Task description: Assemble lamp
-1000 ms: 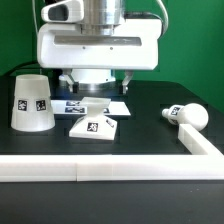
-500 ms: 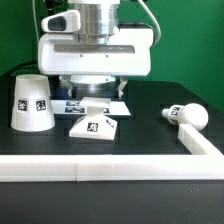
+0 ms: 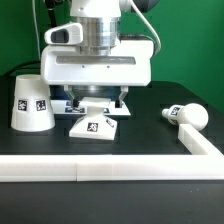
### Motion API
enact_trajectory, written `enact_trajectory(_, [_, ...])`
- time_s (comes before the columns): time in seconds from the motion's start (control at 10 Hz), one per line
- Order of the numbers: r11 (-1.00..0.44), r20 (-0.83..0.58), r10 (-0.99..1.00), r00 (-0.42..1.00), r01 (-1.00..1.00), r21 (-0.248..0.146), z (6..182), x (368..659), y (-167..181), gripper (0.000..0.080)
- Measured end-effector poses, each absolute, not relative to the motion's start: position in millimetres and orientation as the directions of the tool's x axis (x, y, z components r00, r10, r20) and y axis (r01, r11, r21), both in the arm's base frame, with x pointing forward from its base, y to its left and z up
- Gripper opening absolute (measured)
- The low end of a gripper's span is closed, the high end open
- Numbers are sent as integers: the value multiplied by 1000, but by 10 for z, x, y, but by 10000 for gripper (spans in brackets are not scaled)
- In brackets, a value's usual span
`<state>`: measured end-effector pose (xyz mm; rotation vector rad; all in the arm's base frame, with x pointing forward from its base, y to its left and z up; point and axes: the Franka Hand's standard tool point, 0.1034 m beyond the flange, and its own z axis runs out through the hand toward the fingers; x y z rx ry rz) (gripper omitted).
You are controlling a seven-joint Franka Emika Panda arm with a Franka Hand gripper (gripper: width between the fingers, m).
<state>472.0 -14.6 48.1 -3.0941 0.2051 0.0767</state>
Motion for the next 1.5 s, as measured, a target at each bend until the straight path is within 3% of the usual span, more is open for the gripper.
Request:
enact_trajectory(0.2, [-991,-53,-130,990,-132,-36,475,4717,-136,699])
enact_trajectory(0.3, [-991,-53,-126,991,-128,-36,475,4717,-119,591])
enact_trajectory(0.4, [-991,-53,-124,991,-126,-37,475,4719,-119,534])
enact_trajectory(1.0, [-992,-53,-115,992,-117,-37,474,4727,-102,534])
enact_trajectory(1.5, [-998,-3,-33,999,-33,-58,482,5259,281,535])
